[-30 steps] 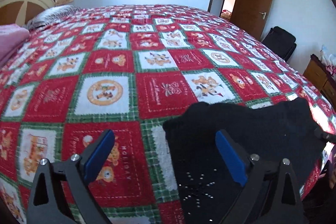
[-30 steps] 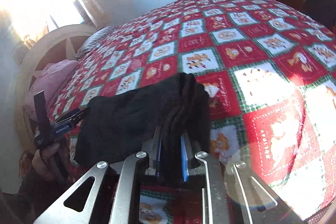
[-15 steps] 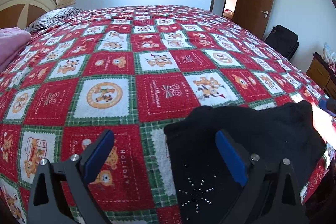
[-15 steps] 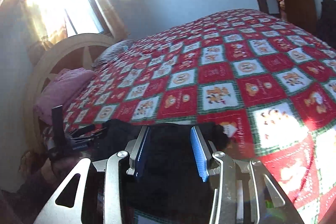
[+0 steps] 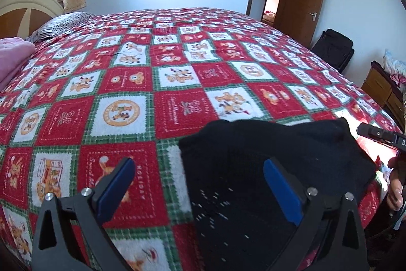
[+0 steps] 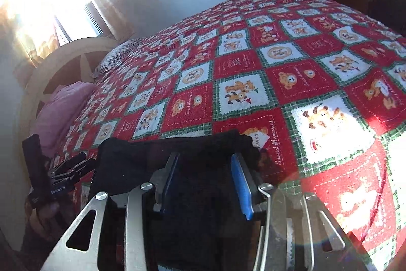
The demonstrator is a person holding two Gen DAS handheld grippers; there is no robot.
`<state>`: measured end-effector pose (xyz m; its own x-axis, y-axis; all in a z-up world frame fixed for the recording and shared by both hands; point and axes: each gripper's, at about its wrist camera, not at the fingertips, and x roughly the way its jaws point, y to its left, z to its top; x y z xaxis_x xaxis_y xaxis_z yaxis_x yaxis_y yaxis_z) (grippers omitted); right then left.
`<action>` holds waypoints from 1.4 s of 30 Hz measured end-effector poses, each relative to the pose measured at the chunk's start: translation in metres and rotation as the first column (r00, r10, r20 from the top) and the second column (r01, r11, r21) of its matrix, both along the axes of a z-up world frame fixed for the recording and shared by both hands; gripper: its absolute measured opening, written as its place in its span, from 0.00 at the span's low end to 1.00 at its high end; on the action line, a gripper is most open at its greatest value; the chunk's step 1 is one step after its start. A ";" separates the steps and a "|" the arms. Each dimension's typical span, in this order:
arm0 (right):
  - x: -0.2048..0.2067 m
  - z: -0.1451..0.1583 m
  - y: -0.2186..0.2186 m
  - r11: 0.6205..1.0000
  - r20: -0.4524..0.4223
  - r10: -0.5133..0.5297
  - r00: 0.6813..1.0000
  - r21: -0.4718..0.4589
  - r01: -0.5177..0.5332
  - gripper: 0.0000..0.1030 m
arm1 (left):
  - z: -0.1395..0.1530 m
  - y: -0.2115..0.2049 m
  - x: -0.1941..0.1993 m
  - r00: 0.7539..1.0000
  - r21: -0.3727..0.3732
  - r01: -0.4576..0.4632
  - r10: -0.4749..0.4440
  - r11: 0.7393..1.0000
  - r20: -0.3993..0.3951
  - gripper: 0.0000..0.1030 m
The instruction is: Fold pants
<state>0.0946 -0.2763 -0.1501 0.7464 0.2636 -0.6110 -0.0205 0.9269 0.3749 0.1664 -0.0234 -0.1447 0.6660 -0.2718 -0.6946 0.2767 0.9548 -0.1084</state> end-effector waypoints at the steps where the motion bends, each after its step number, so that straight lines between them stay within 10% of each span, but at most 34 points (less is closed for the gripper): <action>1: -0.009 0.006 0.006 1.000 0.021 0.017 1.000 -0.017 -0.017 0.46 | 0.002 -0.003 -0.005 1.000 0.001 0.008 -0.008 1.000 0.007 1.00; 8: -0.045 -0.003 0.060 0.964 0.014 0.204 0.979 -0.176 -0.198 0.52 | -0.003 -0.032 -0.020 0.996 0.032 0.085 -0.084 0.996 -0.006 1.00; 24: -0.037 -0.027 0.056 0.956 -0.092 0.191 0.977 -0.210 -0.206 0.53 | -0.029 -0.040 -0.025 0.993 0.048 0.099 -0.096 0.994 -0.063 1.00; 31: -0.009 0.012 0.083 0.943 0.030 0.330 0.944 -0.055 -0.328 0.53 | -0.022 -0.039 -0.035 0.995 0.054 0.090 -0.088 0.995 -0.036 1.00; 37: 0.066 -0.037 0.106 0.938 -0.165 0.347 0.923 0.045 -0.345 0.53 | -0.034 -0.032 -0.039 0.994 0.058 0.095 -0.091 0.994 -0.064 1.00; 42: 0.046 -0.019 0.088 0.945 -0.110 0.327 0.939 0.055 -0.323 0.53 | -0.033 -0.029 -0.040 0.994 0.015 0.091 -0.090 0.996 -0.059 1.00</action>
